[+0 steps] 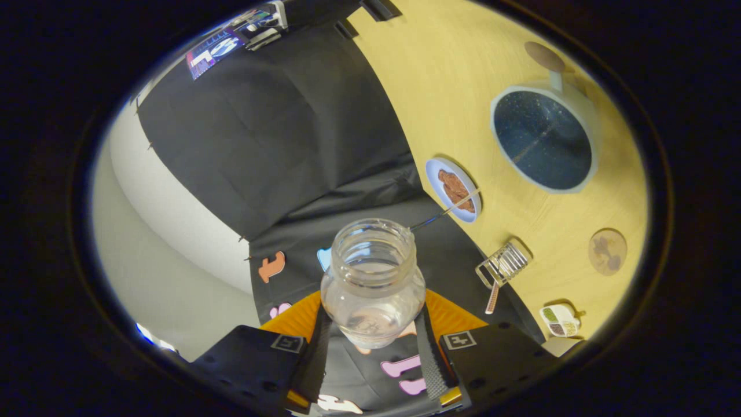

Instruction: Take the bottle from table, then pour the juice into the cup, finally place the bottle on the coaster

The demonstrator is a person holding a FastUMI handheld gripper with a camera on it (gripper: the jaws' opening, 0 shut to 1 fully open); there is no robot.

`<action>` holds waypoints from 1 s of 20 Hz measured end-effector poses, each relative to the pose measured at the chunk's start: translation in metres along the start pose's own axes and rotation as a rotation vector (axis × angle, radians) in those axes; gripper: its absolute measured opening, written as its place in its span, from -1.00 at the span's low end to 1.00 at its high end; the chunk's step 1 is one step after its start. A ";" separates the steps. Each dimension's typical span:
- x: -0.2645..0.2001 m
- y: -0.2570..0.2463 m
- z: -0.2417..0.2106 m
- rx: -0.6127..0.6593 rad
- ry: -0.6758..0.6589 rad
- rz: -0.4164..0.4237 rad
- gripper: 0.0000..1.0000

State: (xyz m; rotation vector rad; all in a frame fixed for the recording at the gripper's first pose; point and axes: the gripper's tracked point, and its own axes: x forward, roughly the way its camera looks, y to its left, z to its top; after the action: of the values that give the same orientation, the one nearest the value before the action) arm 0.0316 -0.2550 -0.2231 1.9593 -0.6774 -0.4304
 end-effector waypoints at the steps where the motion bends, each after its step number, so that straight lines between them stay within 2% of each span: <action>1: 0.001 -0.001 0.000 0.000 -0.001 0.000 0.43; 20: -0.008 0.031 -0.009 -0.009 0.008 0.130 0.43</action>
State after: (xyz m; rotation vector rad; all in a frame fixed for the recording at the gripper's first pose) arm 0.0218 -0.2549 -0.1916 1.8951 -0.7915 -0.3451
